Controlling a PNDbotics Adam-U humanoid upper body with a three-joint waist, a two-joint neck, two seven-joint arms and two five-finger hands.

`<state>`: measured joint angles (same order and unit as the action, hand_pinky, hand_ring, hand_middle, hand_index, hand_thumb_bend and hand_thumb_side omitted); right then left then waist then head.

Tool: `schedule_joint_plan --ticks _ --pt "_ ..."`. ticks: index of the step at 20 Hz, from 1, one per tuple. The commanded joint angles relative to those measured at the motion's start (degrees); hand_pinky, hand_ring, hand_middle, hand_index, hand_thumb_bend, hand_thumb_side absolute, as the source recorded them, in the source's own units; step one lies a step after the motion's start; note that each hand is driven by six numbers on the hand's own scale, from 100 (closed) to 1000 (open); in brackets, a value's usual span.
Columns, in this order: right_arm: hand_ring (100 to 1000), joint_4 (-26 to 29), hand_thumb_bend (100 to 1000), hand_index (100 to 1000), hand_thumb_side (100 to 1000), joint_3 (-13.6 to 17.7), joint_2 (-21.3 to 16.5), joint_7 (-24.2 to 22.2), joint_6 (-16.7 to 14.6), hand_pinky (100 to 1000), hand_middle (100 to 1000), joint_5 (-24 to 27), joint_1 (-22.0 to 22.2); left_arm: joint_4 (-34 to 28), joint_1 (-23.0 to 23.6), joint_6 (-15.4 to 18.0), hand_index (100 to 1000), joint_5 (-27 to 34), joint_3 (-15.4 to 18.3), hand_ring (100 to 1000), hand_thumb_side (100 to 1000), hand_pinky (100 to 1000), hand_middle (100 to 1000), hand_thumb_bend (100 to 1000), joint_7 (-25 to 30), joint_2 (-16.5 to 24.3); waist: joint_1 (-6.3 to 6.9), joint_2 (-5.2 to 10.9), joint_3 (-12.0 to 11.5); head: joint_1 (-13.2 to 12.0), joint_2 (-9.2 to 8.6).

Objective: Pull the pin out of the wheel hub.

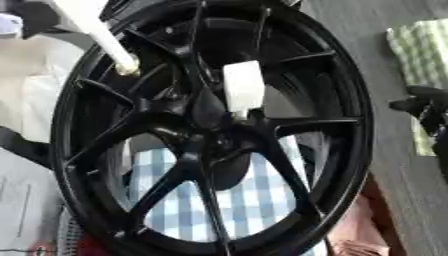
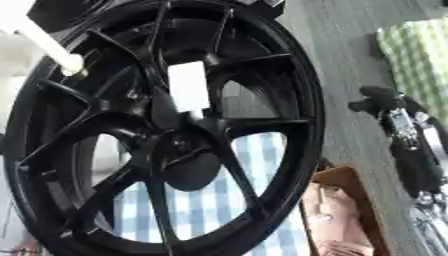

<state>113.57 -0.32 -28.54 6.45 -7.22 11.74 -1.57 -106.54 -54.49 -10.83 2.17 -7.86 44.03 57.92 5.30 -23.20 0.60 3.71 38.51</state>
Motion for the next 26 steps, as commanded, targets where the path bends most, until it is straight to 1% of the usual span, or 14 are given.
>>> schedule_joint_plan --ticks 1,4,7,9,13,17,20,21,22,23,24,25,26 --pt "752 1.0 100 776 828 0.8 -1.2 0.4 -0.3 939 590 0.3 0.2 2.8 1.9 0.2 433 1.3 4.5 472 100 703 173 100 -3.7 4.7 -0.34 1.73 -0.5 0.5 -0.18" --pt "752 1.0 100 776 829 1.0 -0.9 0.7 -0.3 939 590 0.2 0.4 6.3 7.5 0.6 433 2.6 8.2 468 100 703 170 100 -7.6 7.3 -0.62 1.69 -1.2 0.9 -0.21" --pt "752 1.0 100 776 824 1.3 -0.6 1.0 -0.4 939 590 0.2 0.4 8.9 15.2 1.2 431 3.7 12.2 467 107 704 169 100 -12.1 9.2 -1.01 1.56 -1.9 1.4 -0.65" --pt "753 1.0 100 776 821 1.5 -0.3 1.3 -0.6 939 590 0.2 0.4 10.6 20.2 1.5 430 4.5 14.6 465 118 705 167 100 -15.1 9.7 -1.40 1.51 -2.4 1.7 -0.75" --pt "753 1.0 100 777 806 2.1 0.1 1.7 -1.1 939 590 0.7 0.3 13.6 27.2 2.3 428 5.9 17.8 463 150 707 163 100 -20.4 8.9 -2.55 1.66 -3.2 2.4 -0.44" --pt "754 1.0 100 777 792 2.7 0.0 1.9 -2.2 939 591 1.2 0.4 15.6 32.4 2.9 427 6.4 19.1 463 158 706 162 100 -24.1 6.8 -3.50 1.96 -3.6 2.8 -0.28" --pt "754 1.0 100 777 792 2.8 -0.1 1.9 -2.4 939 591 1.5 0.4 15.8 33.5 3.2 427 6.4 19.3 463 158 706 162 100 -25.0 6.4 -3.61 2.01 -3.6 2.8 -0.26" --pt "754 1.0 100 777 776 2.9 -0.1 1.9 -2.5 938 592 1.5 0.4 15.9 33.7 3.1 434 6.5 19.2 466 177 706 168 100 -25.1 6.3 -3.72 2.03 -3.6 3.2 -0.23" --pt "754 1.0 100 777 775 3.2 0.0 2.1 -2.9 938 592 1.7 0.3 16.2 34.4 2.9 437 6.7 18.9 467 175 705 172 100 -25.4 5.6 -4.20 2.12 -4.0 3.9 -0.10" --pt "755 1.0 100 776 772 3.5 0.1 2.3 -3.1 938 592 1.8 0.3 16.2 35.5 2.9 455 6.6 18.8 476 143 706 192 100 -25.9 4.6 -4.49 2.20 -4.2 4.5 -0.01" --pt "755 1.0 100 776 772 3.6 0.1 2.4 -3.4 938 592 2.0 0.3 15.8 36.7 2.8 459 6.2 18.7 478 137 706 197 100 -26.5 3.3 -4.65 2.26 -4.3 5.2 0.04" --pt "755 1.0 100 776 769 3.7 0.1 2.5 -3.5 938 592 2.2 0.3 15.3 38.0 2.5 514 5.5 18.6 516 100 727 270 100 -27.1 2.0 -4.74 2.30 -4.3 5.6 0.05" --pt "755 1.0 100 776 769 3.8 0.1 2.5 -3.7 938 592 2.3 0.2 14.8 39.4 2.2 524 4.8 18.7 523 100 732 284 100 -27.7 0.8 -4.79 2.33 -4.3 5.9 0.06"
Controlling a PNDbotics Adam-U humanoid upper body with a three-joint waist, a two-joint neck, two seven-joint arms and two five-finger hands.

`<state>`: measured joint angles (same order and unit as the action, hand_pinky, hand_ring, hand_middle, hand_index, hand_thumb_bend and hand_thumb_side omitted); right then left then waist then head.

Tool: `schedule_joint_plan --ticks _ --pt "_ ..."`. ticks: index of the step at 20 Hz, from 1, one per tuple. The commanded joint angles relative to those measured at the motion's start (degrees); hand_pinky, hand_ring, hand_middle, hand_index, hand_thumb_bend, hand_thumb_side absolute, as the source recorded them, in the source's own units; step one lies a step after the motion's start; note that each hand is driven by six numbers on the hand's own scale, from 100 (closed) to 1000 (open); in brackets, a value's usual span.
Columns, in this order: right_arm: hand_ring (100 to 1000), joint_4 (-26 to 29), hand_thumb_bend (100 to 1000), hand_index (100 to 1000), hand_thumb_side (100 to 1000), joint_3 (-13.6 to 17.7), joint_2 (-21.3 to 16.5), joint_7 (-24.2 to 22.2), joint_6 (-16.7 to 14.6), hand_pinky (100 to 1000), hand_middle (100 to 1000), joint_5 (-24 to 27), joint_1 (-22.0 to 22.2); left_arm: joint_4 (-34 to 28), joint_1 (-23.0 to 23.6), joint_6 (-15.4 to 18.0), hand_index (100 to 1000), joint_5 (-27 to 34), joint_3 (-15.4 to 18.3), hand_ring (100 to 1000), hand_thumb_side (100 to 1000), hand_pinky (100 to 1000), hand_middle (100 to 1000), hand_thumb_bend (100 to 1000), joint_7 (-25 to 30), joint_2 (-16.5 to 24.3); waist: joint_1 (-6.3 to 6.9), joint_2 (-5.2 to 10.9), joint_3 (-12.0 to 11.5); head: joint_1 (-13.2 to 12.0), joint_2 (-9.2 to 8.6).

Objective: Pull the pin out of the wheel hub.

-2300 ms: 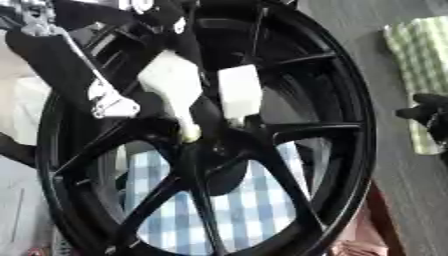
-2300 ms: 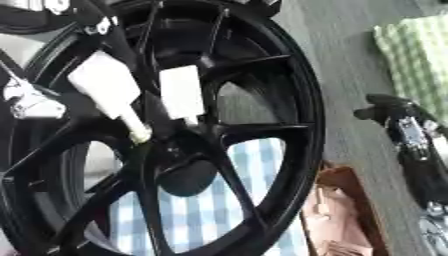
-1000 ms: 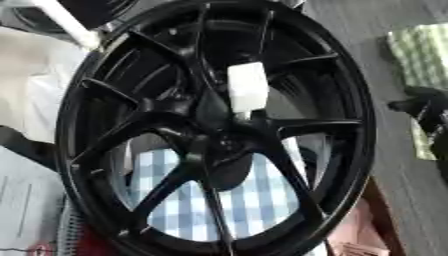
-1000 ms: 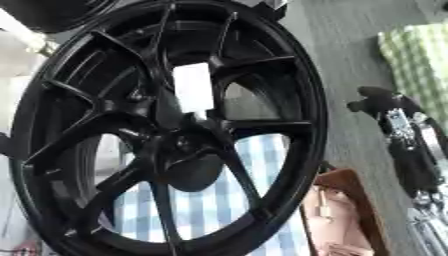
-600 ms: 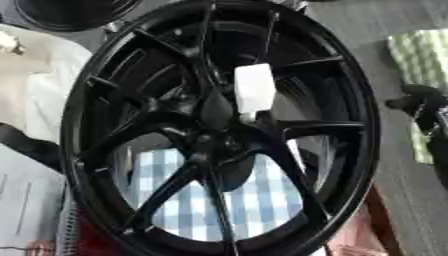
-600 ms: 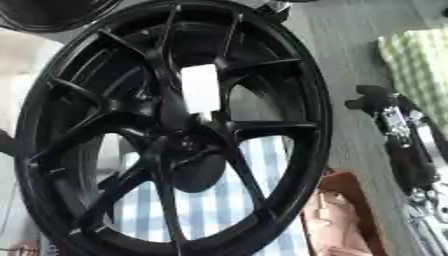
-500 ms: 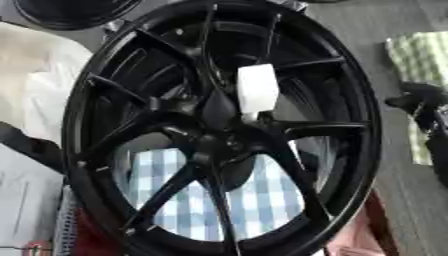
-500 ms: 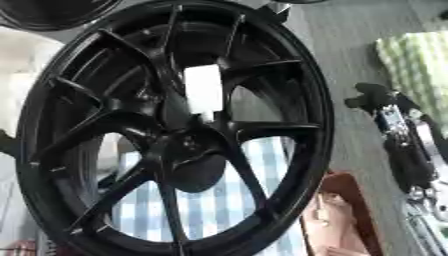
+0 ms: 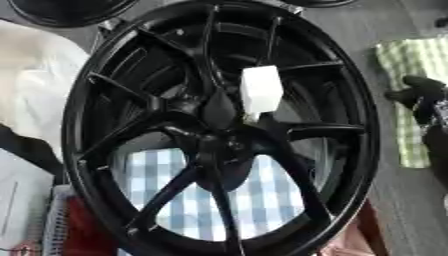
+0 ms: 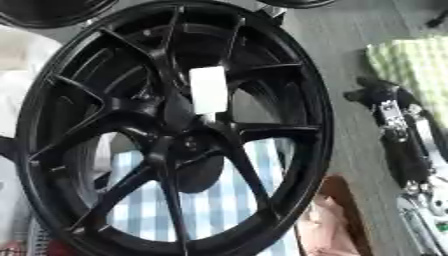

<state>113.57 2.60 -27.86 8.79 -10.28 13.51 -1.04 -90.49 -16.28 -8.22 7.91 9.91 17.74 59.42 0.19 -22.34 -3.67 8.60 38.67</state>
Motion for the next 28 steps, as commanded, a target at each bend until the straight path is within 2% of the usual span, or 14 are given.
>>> schedule_joint_plan --ticks 1,2,3,4,5,7,9,14,16,17,19,21,24,28 --pt "755 1.0 100 776 768 0.9 -0.5 0.1 -0.7 938 592 0.7 -0.4 -1.8 2.5 -0.8 586 -1.8 1.1 575 100 768 376 100 -2.1 -1.6 0.29 1.48 0.0 1.2 -0.12" --pt "755 1.0 100 776 768 0.9 -0.5 0.1 -0.8 938 592 0.8 -0.4 -2.3 3.9 -1.1 608 -2.6 1.4 592 100 778 407 100 -2.8 -2.4 0.25 1.50 0.1 1.2 -0.15" --pt "755 1.0 100 776 766 1.0 -0.5 0.1 -0.8 938 592 0.9 -0.4 -3.0 5.3 -1.1 678 -3.5 1.7 667 142 818 518 133 -3.4 -3.1 0.22 1.53 0.2 1.1 -0.16" --pt "755 1.0 100 776 765 1.0 -0.5 0.1 -0.9 938 592 1.0 -0.4 -3.8 6.4 -0.9 731 -4.4 2.0 725 219 840 603 173 -3.9 -3.8 0.20 1.55 0.3 1.0 -0.27" --pt "755 1.0 100 776 764 1.1 -0.5 0.1 -0.9 938 592 1.1 -0.5 -4.5 7.2 -0.7 790 -5.2 2.3 765 409 860 680 289 -4.2 -4.3 0.19 1.57 0.3 1.0 -0.36" --pt "755 1.0 100 776 763 1.2 -0.5 0.1 -1.0 938 592 1.2 -0.4 -5.5 8.3 -0.3 857 -6.6 2.7 816 596 889 769 437 -4.8 -5.1 0.19 1.64 0.3 0.9 -0.51" --pt "755 1.0 100 776 762 1.3 -0.5 0.2 -1.1 938 592 1.3 -0.4 -5.9 9.0 -0.3 882 -7.8 3.2 840 683 895 802 484 -5.6 -5.5 0.22 1.73 0.3 0.9 -0.54" --pt "755 1.0 100 776 760 1.5 -0.4 0.2 -1.2 938 593 1.5 -0.3 -5.8 9.6 -0.7 880 -8.3 3.7 840 689 890 805 471 -8.3 -6.1 0.27 1.93 0.3 0.8 -0.64" --pt "756 1.0 100 776 759 1.5 -0.4 0.3 -1.3 938 593 1.5 -0.2 -6.0 9.6 -0.9 836 -8.2 4.0 815 698 871 769 391 -9.3 -6.3 0.24 2.02 0.3 0.7 -0.55" --pt "755 1.0 100 776 757 1.6 -0.5 0.3 -1.3 938 593 1.5 -0.1 -6.2 9.2 -1.3 796 -7.9 4.6 802 684 870 744 258 -10.0 -6.6 0.19 2.09 0.3 0.8 -0.48" --pt "755 1.0 100 776 753 1.7 -0.5 0.4 -1.5 937 592 1.5 0.1 -7.3 7.4 -2.8 790 -6.6 6.9 771 703 860 715 156 -11.8 -8.1 0.04 2.28 0.0 1.0 -0.38" --pt "755 1.0 100 776 752 1.8 -0.5 0.4 -1.6 937 591 1.6 0.2 -9.2 5.1 -4.0 786 -4.8 9.8 745 703 853 691 158 -13.6 -10.4 -0.08 2.45 -0.2 1.0 -0.33" --pt "755 1.0 100 776 751 1.7 -0.5 0.3 -1.7 937 591 1.8 0.1 -13.4 3.3 -2.5 782 -2.1 13.4 733 693 847 674 174 -16.4 -14.6 -0.33 2.46 -0.1 0.9 -0.54" --pt "755 1.0 100 776 744 1.7 -0.6 0.0 -2.0 936 591 2.1 -0.2 -19.7 4.0 1.2 787 1.8 12.8 735 692 848 677 193 -20.3 -20.8 -0.64 2.42 0.0 0.3 -0.40"
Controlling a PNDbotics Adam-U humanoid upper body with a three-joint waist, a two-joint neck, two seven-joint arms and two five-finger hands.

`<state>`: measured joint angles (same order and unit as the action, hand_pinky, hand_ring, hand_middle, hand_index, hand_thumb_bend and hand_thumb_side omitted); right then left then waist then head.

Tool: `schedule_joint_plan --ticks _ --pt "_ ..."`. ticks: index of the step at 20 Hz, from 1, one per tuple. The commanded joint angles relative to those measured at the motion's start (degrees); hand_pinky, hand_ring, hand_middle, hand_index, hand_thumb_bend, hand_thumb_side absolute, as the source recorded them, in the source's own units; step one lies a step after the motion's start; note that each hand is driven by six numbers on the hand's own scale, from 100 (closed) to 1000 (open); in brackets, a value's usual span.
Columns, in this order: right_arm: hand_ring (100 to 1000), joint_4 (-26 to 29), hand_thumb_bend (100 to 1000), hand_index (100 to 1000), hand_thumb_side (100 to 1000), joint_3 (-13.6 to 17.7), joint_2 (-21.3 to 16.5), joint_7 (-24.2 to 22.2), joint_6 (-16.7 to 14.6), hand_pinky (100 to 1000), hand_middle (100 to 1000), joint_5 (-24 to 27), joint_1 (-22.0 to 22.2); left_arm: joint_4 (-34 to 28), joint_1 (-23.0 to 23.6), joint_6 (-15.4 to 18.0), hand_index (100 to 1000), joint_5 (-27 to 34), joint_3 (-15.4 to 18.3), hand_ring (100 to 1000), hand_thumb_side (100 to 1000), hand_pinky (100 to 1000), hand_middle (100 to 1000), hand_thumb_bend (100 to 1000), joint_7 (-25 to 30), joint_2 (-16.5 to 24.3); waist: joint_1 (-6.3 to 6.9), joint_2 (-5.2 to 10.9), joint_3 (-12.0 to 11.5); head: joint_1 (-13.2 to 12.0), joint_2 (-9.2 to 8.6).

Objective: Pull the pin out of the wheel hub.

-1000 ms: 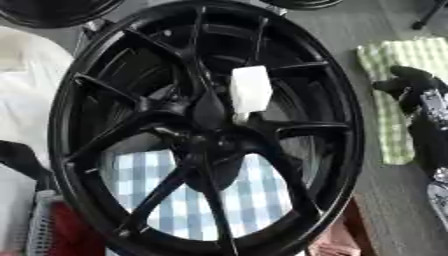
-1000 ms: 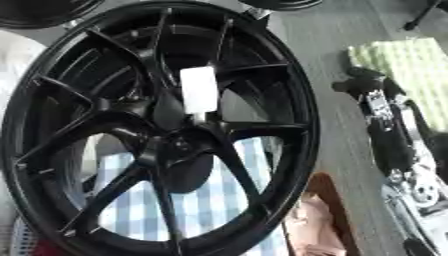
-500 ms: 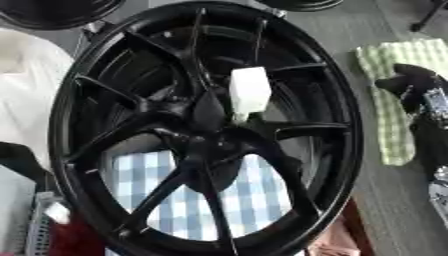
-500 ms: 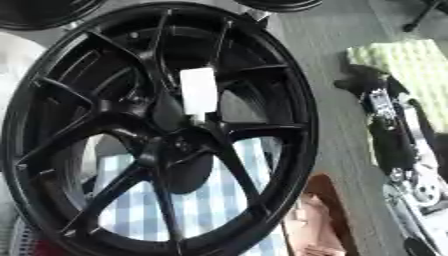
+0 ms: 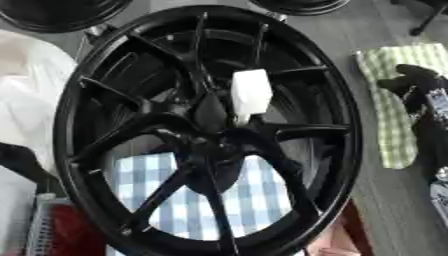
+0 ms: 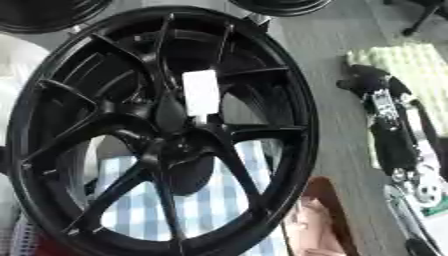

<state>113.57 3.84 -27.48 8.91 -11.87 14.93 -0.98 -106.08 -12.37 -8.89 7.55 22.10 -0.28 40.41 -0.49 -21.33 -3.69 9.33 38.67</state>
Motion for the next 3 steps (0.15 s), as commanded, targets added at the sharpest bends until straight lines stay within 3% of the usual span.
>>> schedule_joint_plan --ticks 1,3 --pt "755 1.0 100 776 742 0.5 -1.0 -0.2 -0.5 935 592 0.8 -0.4 -5.6 0.7 2.8 787 3.2 -0.1 733 694 848 675 193 -3.2 -3.4 -0.02 1.41 0.0 -0.6 -0.37" --pt "756 1.0 100 776 740 0.5 -1.2 -0.3 -0.7 935 592 1.1 -0.7 -7.8 1.6 4.6 789 5.0 -1.7 735 701 849 678 195 -5.0 -6.4 -0.05 1.43 0.1 -0.9 -0.39"
